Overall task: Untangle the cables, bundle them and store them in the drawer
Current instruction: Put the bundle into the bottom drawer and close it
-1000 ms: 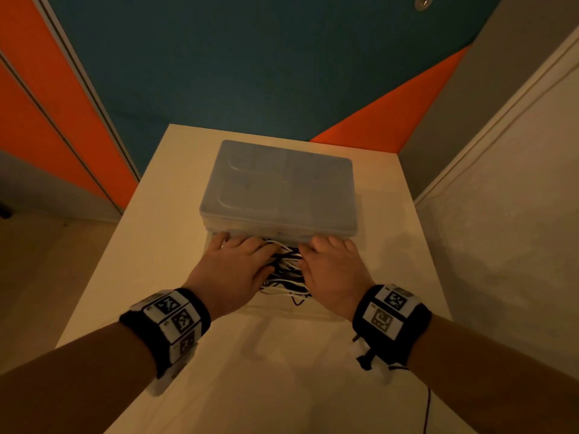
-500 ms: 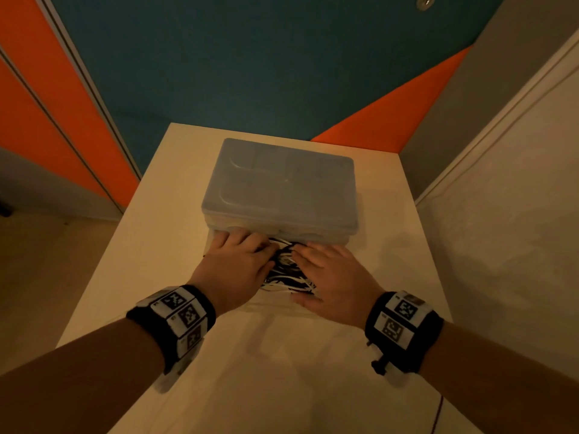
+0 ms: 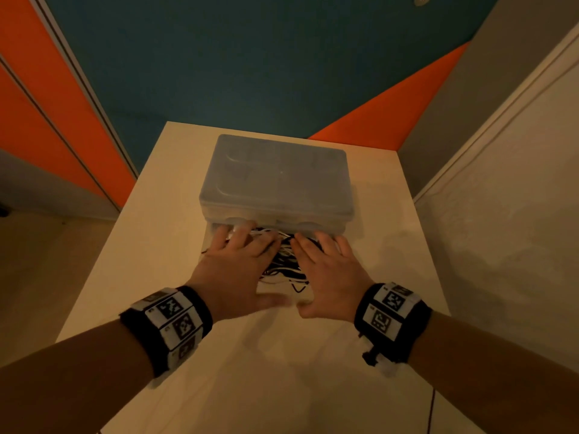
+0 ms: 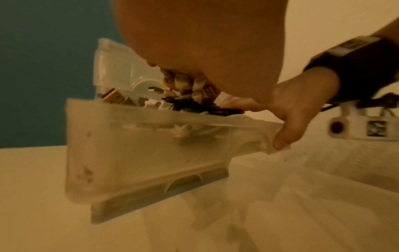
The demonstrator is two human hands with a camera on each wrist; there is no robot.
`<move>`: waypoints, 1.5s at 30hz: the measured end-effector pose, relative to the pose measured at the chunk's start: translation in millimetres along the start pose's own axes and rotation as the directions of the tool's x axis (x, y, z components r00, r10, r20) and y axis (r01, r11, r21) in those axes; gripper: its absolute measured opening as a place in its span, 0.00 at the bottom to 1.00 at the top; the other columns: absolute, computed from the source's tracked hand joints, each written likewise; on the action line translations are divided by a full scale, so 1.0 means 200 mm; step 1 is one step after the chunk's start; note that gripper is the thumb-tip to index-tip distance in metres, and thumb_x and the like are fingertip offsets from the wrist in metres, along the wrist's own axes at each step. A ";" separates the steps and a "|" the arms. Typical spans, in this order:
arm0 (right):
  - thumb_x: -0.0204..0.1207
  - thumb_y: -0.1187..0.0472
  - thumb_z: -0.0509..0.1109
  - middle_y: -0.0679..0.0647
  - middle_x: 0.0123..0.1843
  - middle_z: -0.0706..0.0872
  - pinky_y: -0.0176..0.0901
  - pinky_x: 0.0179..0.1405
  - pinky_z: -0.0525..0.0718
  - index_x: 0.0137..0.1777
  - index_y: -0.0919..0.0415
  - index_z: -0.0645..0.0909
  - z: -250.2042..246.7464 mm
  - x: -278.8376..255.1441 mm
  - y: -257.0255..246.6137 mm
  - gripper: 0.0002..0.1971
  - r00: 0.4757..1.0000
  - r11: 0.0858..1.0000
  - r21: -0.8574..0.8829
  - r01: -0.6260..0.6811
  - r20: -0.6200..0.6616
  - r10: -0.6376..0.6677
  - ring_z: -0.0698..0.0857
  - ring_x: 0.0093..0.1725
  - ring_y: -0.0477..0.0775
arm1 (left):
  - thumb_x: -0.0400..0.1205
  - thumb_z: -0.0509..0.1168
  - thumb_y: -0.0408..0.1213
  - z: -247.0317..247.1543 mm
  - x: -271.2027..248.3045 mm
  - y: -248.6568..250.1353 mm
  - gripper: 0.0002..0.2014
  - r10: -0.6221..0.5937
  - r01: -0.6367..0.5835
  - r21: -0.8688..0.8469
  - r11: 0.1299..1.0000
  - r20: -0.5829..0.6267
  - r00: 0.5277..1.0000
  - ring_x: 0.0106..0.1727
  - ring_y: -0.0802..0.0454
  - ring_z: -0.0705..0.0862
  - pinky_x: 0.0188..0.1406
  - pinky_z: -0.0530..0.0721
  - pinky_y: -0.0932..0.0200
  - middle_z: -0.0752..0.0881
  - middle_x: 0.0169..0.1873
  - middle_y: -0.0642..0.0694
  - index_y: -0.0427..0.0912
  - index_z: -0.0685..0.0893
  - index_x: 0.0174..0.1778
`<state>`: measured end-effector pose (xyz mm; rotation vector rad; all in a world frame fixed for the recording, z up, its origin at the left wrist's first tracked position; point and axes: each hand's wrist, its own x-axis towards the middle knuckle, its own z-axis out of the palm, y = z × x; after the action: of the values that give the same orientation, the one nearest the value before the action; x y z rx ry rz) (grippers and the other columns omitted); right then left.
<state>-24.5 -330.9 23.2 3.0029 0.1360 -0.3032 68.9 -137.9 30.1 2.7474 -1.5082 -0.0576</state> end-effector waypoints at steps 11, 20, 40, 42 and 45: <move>0.59 0.26 0.63 0.48 0.84 0.58 0.64 0.79 0.41 0.83 0.57 0.57 -0.04 0.01 0.03 0.55 0.999 0.999 0.043 0.023 -0.023 -0.022 0.47 0.84 0.62 | 0.78 0.64 0.59 0.06 0.02 -0.03 0.53 0.086 -0.121 0.152 0.981 0.222 0.971 0.86 0.39 0.39 0.83 0.43 0.39 0.38 0.86 0.47 0.47 0.30 0.83; 0.68 0.26 0.60 0.47 0.84 0.60 0.57 0.76 0.53 0.85 0.51 0.51 -0.17 0.02 0.05 0.50 0.998 0.992 0.114 0.057 -0.004 -0.057 0.55 0.82 0.59 | 0.77 0.59 0.59 0.02 0.03 -0.04 0.48 0.076 -0.095 0.077 0.992 0.228 0.971 0.86 0.39 0.47 0.84 0.50 0.40 0.43 0.87 0.47 0.47 0.38 0.86; 0.85 0.50 0.60 0.54 0.87 0.56 0.60 0.83 0.54 0.85 0.44 0.54 -0.21 0.28 0.29 0.30 0.972 0.951 0.274 -0.142 -0.146 0.187 0.52 0.83 0.73 | 0.64 0.59 0.58 -0.03 0.06 -0.02 0.45 0.035 -0.039 0.040 0.998 0.100 0.994 0.74 0.35 0.73 0.71 0.71 0.34 0.76 0.77 0.45 0.44 0.71 0.80; 0.86 0.50 0.59 0.55 0.86 0.58 0.61 0.83 0.54 0.84 0.44 0.55 -0.20 0.28 0.30 0.29 0.974 0.958 0.256 -0.127 -0.150 0.170 0.53 0.83 0.74 | 0.63 0.62 0.58 -0.02 0.06 -0.01 0.46 0.031 -0.034 0.039 0.999 0.086 0.996 0.71 0.37 0.75 0.69 0.73 0.35 0.77 0.76 0.44 0.43 0.72 0.79; 0.86 0.49 0.59 0.55 0.85 0.60 0.62 0.82 0.56 0.84 0.44 0.56 -0.17 0.25 0.33 0.28 0.976 0.967 0.233 -0.106 -0.162 0.146 0.55 0.83 0.73 | 0.62 0.63 0.58 -0.03 0.08 0.04 0.46 0.028 -0.032 0.054 0.998 0.071 0.997 0.70 0.38 0.76 0.70 0.72 0.36 0.77 0.76 0.44 0.43 0.72 0.79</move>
<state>38.1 -387.4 53.9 3.2395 -0.0809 -0.0380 70.9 -154.7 35.3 2.7930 -1.5914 -0.1158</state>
